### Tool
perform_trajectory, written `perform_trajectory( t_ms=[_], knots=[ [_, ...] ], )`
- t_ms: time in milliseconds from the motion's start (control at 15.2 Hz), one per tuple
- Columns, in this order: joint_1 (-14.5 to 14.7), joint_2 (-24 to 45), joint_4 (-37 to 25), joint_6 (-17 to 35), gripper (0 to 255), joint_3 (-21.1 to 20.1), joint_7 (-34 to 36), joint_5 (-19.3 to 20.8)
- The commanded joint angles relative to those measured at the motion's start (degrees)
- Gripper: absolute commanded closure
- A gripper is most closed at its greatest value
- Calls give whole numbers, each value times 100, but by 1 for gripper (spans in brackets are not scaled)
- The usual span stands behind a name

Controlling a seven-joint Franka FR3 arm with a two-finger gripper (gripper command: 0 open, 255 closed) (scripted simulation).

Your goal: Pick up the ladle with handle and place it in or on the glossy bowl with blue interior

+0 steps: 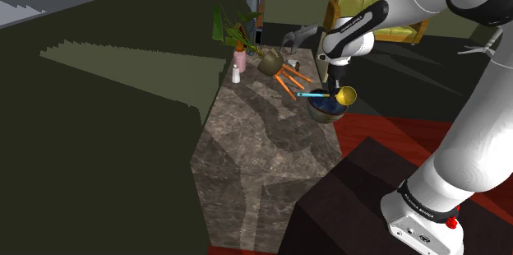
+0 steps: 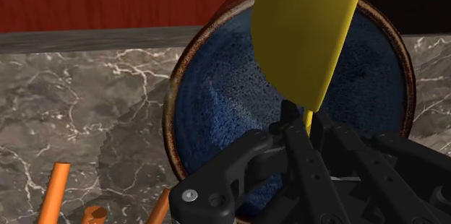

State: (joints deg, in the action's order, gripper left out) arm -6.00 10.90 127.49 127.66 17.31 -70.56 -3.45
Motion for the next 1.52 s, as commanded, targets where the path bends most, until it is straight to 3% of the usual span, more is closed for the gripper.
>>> perform_trajectory(
  t_ms=[0, 264, 330, 660, 924, 1452],
  knots=[
    [-8, 43, 25, -9, 255, 5, -2, 0],
    [-9, 43, 25, -9, 255, 4, -2, 0],
    [-14, 54, 7, -16, 0, 5, -10, -3],
    [-9, 43, 26, -9, 0, 4, -2, 0],
    [18, -303, -362, -725, 0, 40, 100, 145],
    [17, -304, -362, -725, 0, 40, 100, 145]
  ],
)
